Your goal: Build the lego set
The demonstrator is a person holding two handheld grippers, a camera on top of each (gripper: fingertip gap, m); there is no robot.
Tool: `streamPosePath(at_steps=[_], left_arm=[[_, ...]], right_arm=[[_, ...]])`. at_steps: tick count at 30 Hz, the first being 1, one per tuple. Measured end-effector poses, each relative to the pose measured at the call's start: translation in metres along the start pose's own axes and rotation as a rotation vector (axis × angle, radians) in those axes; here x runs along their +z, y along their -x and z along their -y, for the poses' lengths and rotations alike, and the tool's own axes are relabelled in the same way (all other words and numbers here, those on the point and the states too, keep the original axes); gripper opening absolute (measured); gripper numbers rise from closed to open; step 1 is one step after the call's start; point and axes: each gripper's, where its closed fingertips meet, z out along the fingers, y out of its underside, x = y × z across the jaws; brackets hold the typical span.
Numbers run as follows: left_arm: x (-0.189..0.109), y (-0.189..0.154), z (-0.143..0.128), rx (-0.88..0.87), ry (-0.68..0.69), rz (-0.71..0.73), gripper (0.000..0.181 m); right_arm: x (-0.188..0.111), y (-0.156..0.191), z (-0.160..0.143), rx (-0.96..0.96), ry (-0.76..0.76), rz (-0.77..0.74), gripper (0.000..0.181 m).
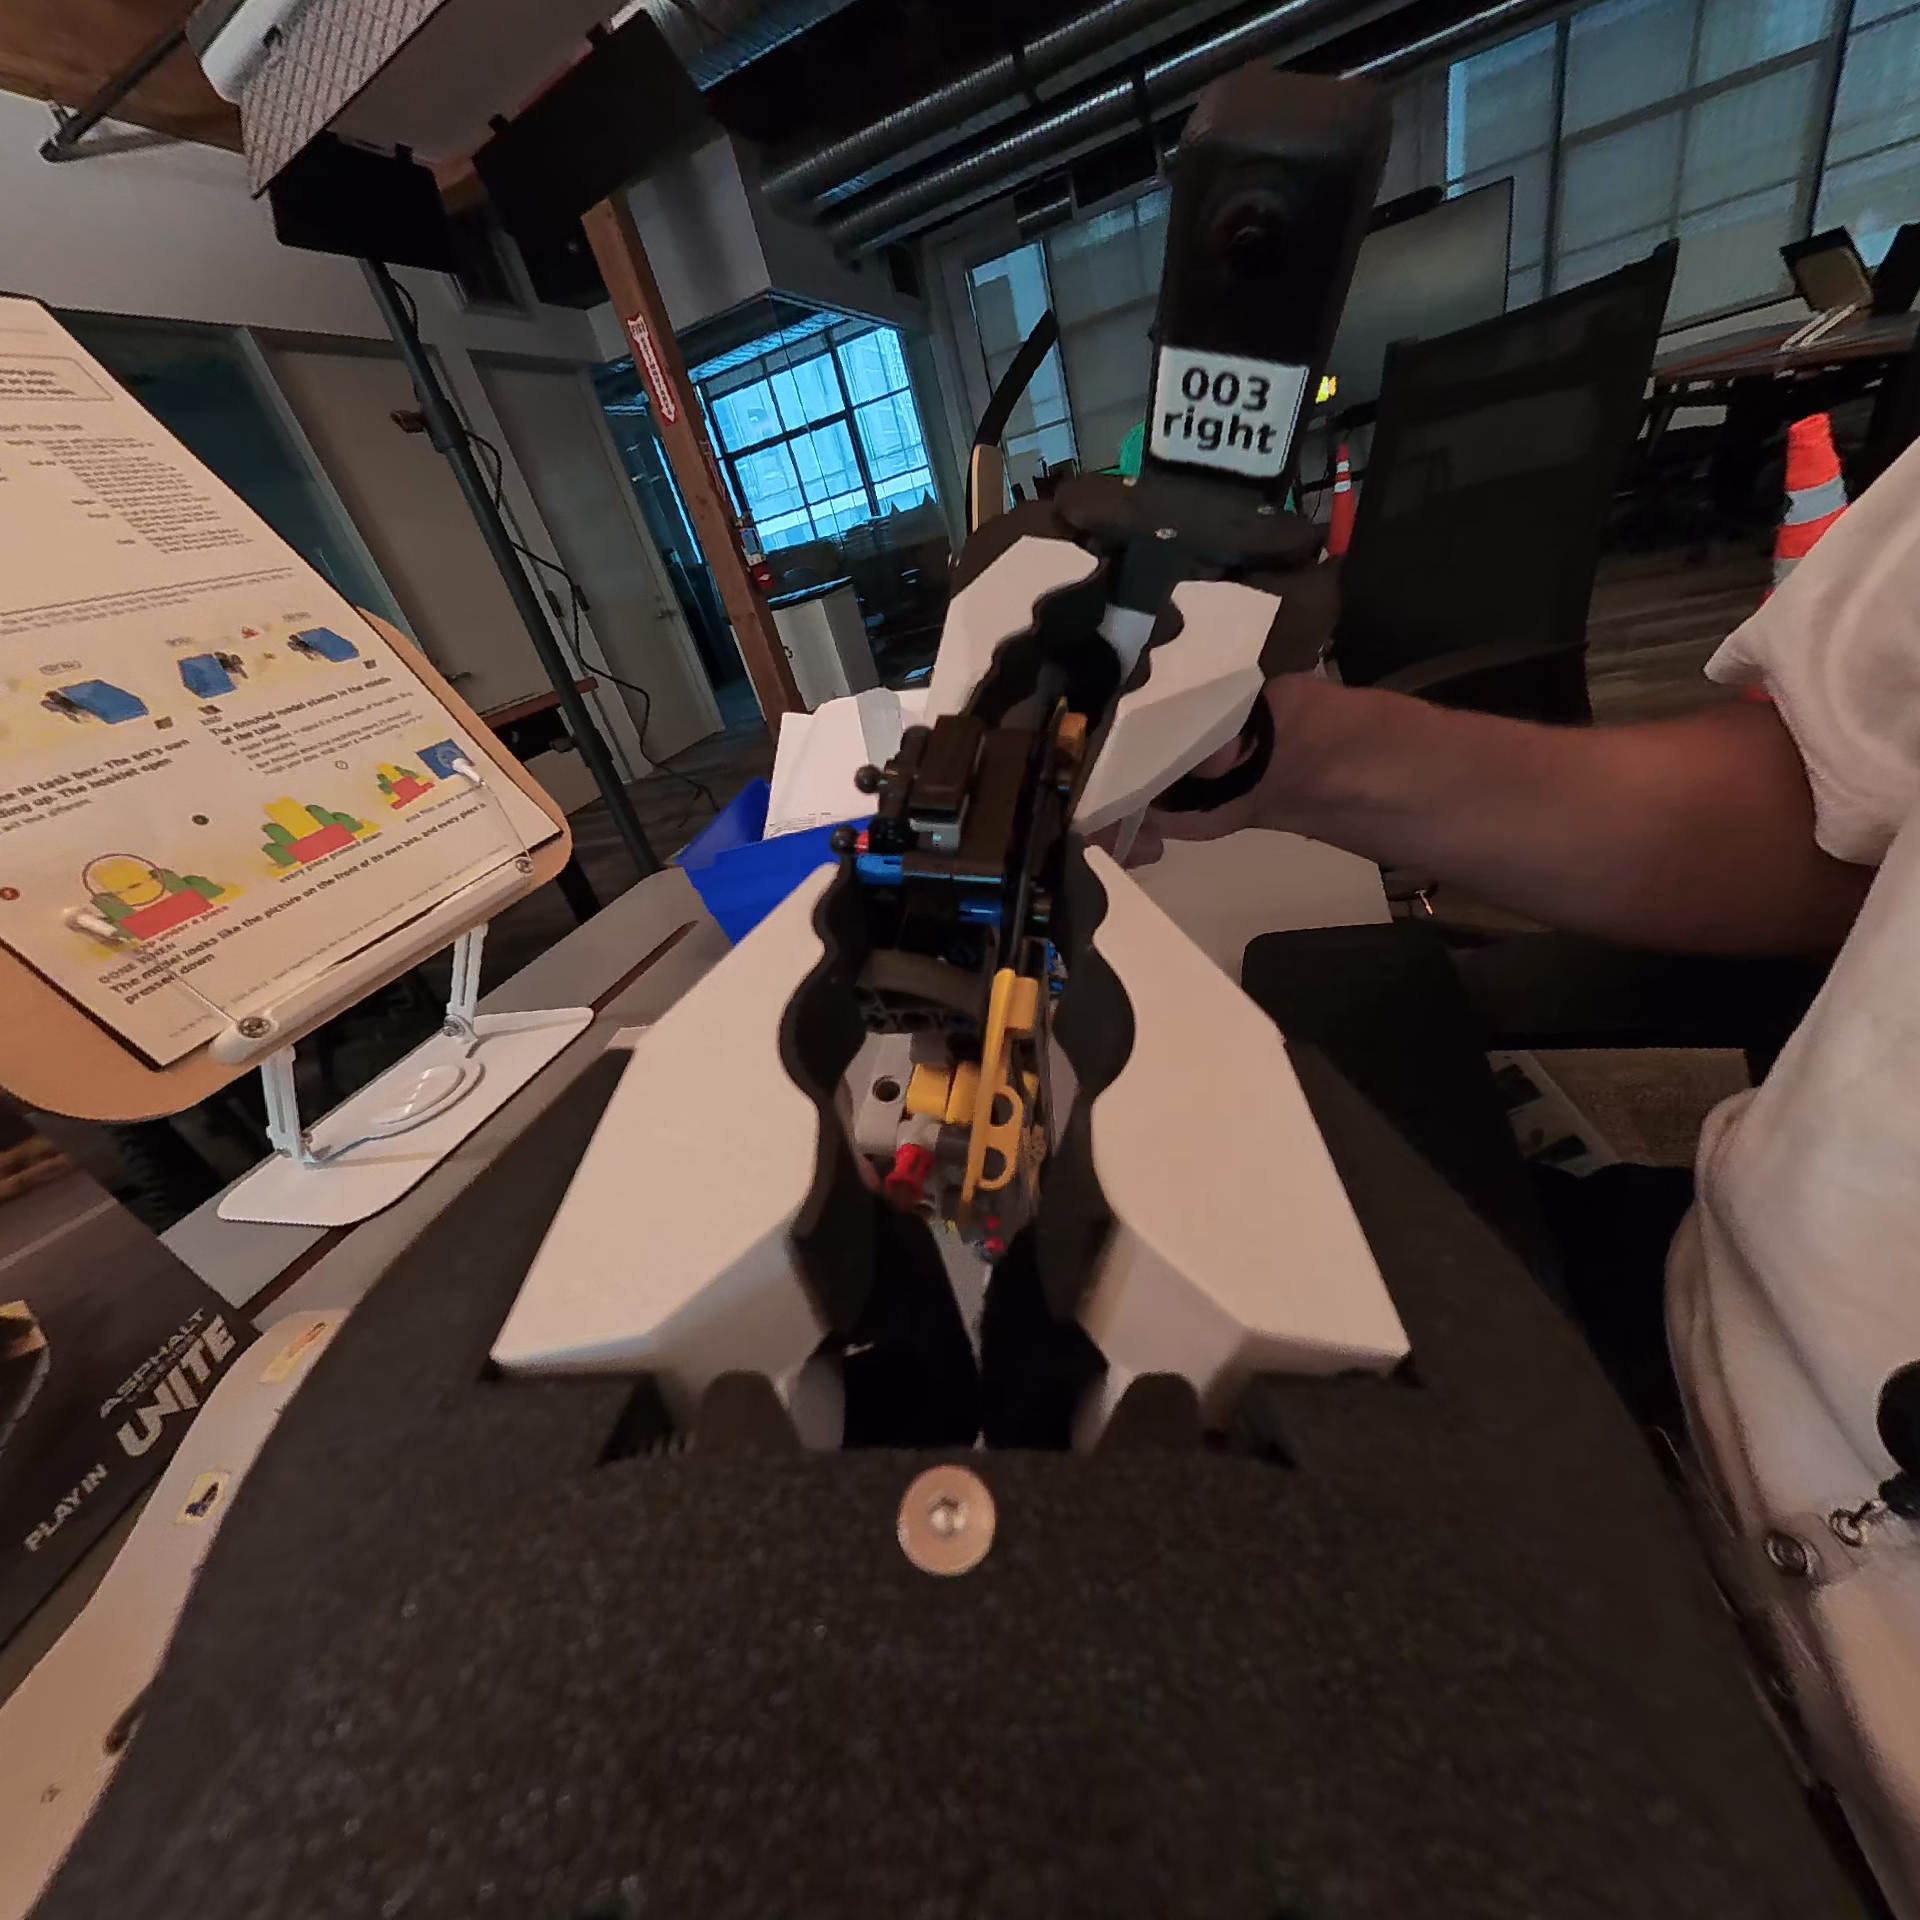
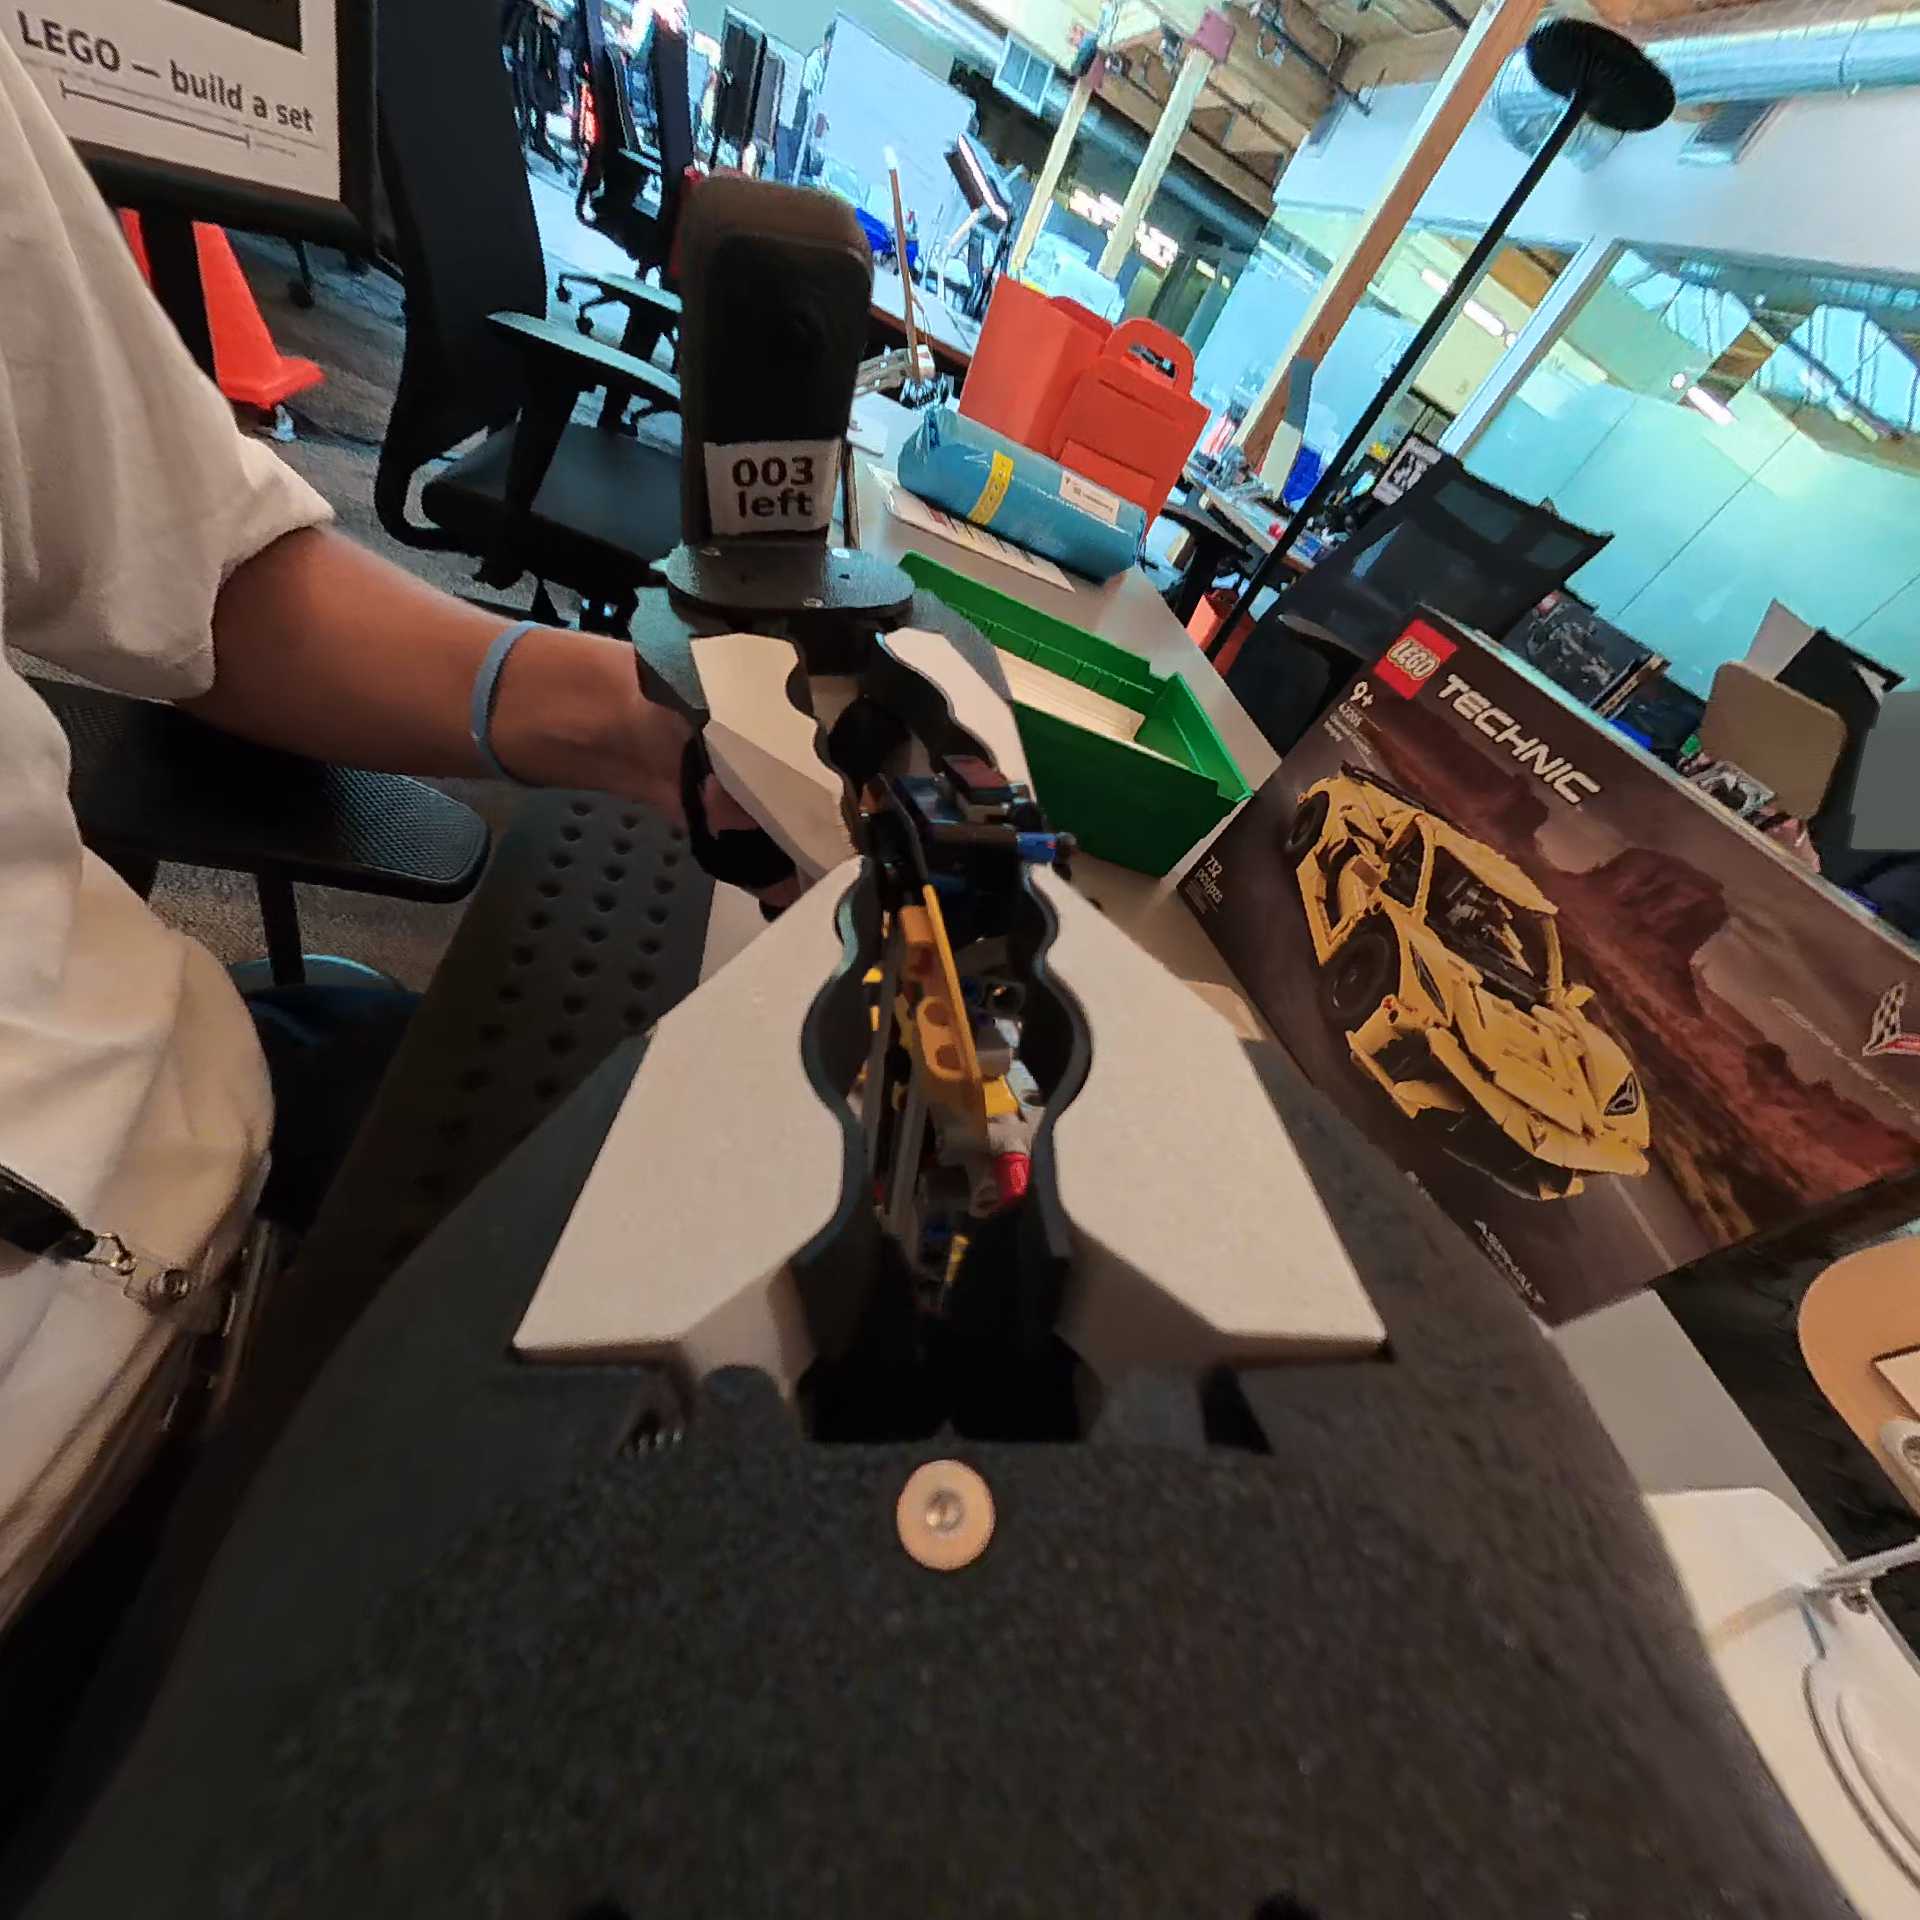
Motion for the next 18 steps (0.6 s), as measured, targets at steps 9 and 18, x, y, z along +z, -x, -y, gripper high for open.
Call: streamPosePath(at_steps=[9, 18], left_arm=[[-0.0007, 0.0013, -0.0032, 0.041, 0.007, 0.026, 0.032], [0.0011, 0.0053, 0.0019, 0.04, -0.01, 0.05, 0.032]], right_arm=[[0.0016, 0.0005, -0.0023, -0.033, -0.022, 0.001, 0.024], [0.0002, -0.0043, 0.0009, 0.045, -0.072, 0.007, 0.024]])
